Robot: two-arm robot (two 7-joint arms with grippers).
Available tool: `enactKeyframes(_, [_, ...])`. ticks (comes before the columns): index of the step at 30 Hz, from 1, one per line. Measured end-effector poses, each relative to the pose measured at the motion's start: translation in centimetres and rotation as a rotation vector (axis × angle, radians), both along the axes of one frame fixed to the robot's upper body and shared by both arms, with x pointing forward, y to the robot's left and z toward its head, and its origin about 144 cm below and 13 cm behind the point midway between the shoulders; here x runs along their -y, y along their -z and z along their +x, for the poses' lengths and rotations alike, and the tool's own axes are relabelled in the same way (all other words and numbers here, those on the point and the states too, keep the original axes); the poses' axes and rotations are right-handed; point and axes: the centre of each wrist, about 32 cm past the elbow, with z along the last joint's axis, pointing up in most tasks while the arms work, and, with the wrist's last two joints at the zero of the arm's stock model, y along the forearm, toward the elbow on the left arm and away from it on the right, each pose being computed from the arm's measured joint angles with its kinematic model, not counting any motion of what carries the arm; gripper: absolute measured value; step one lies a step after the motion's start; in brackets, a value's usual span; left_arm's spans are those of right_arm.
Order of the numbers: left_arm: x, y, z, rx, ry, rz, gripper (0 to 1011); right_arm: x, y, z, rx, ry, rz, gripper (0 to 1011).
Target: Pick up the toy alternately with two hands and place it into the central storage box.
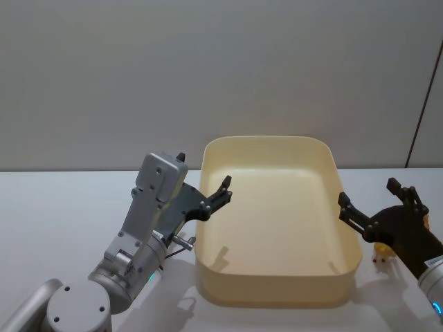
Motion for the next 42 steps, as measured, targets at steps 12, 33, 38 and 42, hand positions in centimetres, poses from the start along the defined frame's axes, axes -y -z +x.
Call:
enactKeyframes(12, [0.0, 0.0, 0.0, 0.000, 0.000, 0.000, 1001, 0.0, 0.0, 0.0, 0.000, 0.000, 0.000, 1000])
enactKeyframes(33, [-0.1, 0.0, -0.1, -0.003, -0.006, 0.000, 1001, 0.0, 0.0, 0.0, 0.000, 0.000, 0.000, 1001])
enactKeyframes(38, [-0.3, 0.0, -0.7, -0.012, -0.035, -0.004, 1001, 0.0, 0.0, 0.0, 0.000, 0.000, 0.000, 1001])
enactKeyframes(42, [-0.6, 0.0, -1.4, -0.024, -0.066, -0.009, 1000, 0.0, 0.0, 0.0, 0.000, 0.000, 0.000, 1001])
